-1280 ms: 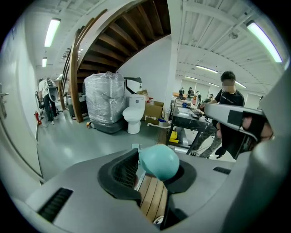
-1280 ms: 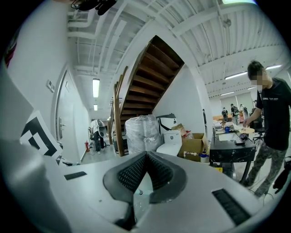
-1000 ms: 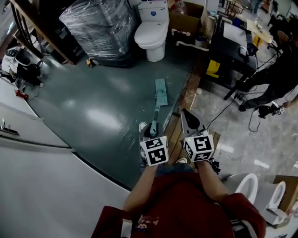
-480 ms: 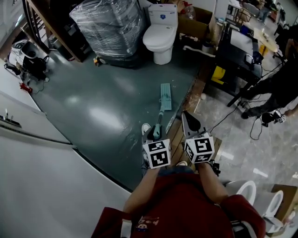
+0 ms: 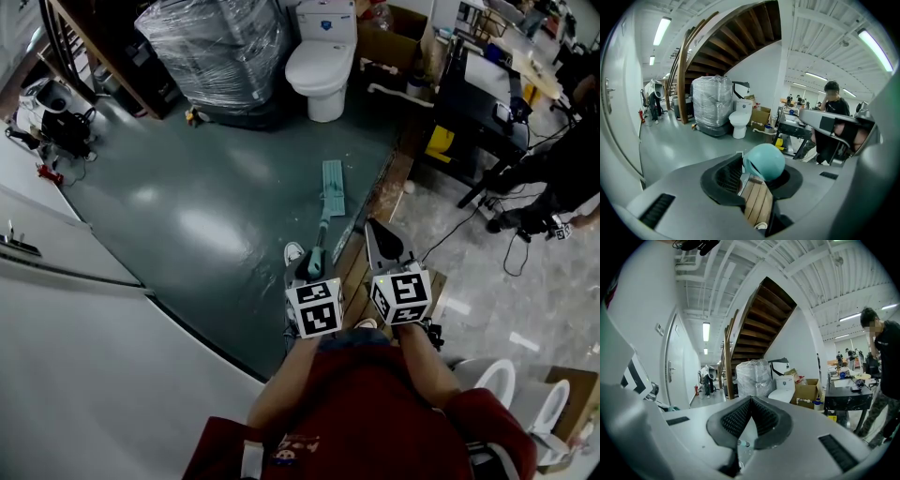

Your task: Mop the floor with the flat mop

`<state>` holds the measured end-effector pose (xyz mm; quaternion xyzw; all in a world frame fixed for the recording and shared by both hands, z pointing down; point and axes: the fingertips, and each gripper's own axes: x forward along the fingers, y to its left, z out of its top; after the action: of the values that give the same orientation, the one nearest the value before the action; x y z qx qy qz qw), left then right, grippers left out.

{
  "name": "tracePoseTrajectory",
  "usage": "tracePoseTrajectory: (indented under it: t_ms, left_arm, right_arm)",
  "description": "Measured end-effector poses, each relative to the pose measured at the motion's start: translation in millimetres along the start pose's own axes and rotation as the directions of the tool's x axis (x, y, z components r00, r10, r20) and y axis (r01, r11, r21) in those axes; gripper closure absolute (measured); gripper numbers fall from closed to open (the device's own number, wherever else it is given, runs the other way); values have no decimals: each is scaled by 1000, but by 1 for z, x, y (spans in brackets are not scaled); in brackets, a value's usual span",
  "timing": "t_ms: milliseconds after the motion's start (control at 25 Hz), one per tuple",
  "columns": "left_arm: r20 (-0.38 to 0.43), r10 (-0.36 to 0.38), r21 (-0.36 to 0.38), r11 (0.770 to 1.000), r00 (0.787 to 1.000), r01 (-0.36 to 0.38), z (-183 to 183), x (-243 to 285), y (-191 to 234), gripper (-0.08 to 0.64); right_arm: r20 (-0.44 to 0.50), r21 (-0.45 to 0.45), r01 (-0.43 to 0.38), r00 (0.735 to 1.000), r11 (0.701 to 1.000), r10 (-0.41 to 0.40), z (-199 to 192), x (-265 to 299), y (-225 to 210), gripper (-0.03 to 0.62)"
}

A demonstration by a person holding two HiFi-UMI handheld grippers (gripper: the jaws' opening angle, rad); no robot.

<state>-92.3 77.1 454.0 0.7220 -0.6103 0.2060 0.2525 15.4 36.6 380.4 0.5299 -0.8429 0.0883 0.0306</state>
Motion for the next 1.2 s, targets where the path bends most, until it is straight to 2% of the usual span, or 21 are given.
tracePoseTrajectory:
  t_ms: [240, 680, 1200]
  left_arm:
    - [9, -10, -3, 1000, 1000, 10, 5, 6, 1, 433]
    - [-55, -9, -8, 1000, 998, 9, -6, 26, 4, 433]
    - [-77, -23, -15, 1000, 997, 21, 13, 68, 15, 431]
  right_arm:
    - [-16, 4, -1, 1000, 1000, 1, -6, 8, -1, 575]
    - [-44, 15, 12, 999, 1000, -11, -18, 20, -11, 575]
    - [-78, 27, 25, 997, 999, -23, -25, 58, -25, 575]
